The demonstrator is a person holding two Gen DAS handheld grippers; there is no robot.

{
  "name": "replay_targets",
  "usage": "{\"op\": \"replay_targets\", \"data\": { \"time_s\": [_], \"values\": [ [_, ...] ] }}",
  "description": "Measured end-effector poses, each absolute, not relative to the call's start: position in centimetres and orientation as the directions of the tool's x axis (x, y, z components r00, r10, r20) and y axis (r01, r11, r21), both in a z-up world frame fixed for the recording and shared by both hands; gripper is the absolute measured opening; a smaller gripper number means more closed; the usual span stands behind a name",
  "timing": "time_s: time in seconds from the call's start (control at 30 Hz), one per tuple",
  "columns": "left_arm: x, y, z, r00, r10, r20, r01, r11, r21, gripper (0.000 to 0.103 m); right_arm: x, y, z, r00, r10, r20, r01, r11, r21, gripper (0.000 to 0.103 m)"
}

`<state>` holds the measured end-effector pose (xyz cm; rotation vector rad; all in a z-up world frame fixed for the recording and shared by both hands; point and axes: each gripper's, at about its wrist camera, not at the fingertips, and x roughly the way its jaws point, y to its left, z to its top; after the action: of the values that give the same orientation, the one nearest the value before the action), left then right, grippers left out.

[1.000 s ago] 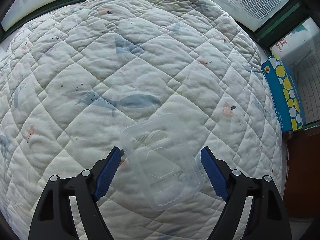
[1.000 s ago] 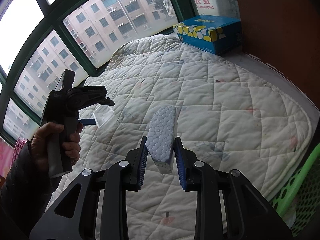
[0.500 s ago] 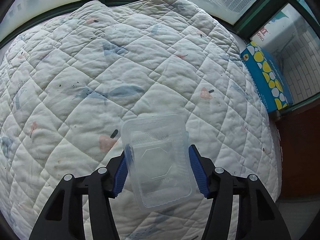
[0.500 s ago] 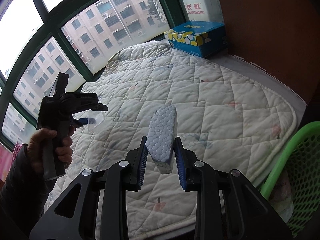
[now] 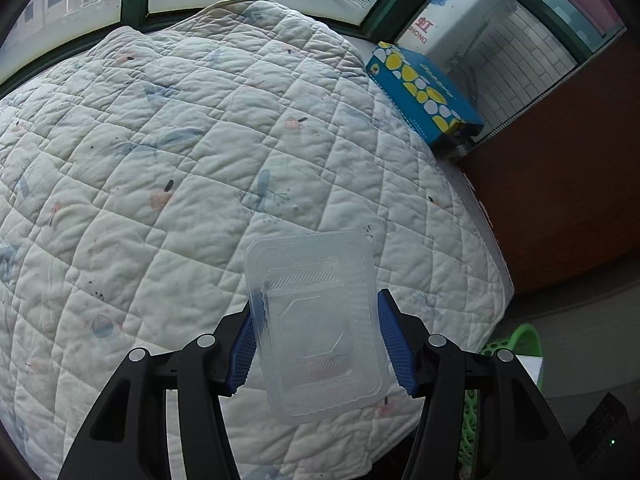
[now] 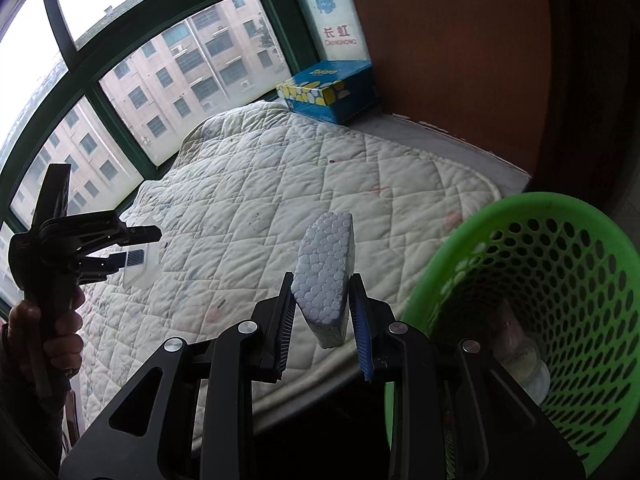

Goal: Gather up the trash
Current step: 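Carry the foam block and clear container over the green basket with both tools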

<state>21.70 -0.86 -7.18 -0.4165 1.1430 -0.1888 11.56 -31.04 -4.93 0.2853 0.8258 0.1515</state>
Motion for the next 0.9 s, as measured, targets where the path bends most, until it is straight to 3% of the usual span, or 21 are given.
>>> {"op": "replay_targets", "data": {
  "time_s": [0.6, 0.67, 0.73, 0.8, 0.9],
  "values": [
    [15.7, -12.1, -2.7, 0.367, -0.492, -0.790, 0.216, 0.871, -0.442, 0.055, 5.2, -39.7, -4.7, 0.700, 0.051, -0.713, 0.172, 0.956, 0.238, 0.028],
    [15.3, -13.7, -2.1, 0.359, -0.502, -0.787, 0.253, 0.864, -0.435, 0.055, 4.7, -40.5, -4.7, 0.702, 0.038, -0.712, 0.193, 0.951, 0.241, 0.031],
    [14.9, -15.1, -1.6, 0.349, -0.513, -0.784, 0.286, 0.855, -0.433, 0.055, 4.2, -41.3, -4.6, 0.704, 0.016, -0.710, 0.216, 0.948, 0.236, 0.045],
    [14.5, -16.6, -1.1, 0.341, -0.522, -0.781, 0.317, 0.847, -0.427, 0.055, 3.6, -41.9, -4.5, 0.711, -0.002, -0.703, 0.233, 0.944, 0.233, 0.052],
    [14.0, -18.7, -0.4, 0.330, -0.535, -0.777, 0.359, 0.833, -0.421, 0.055, 2.7, -42.8, -4.2, 0.715, -0.016, -0.699, 0.252, 0.938, 0.237, 0.053]
  ]
}}
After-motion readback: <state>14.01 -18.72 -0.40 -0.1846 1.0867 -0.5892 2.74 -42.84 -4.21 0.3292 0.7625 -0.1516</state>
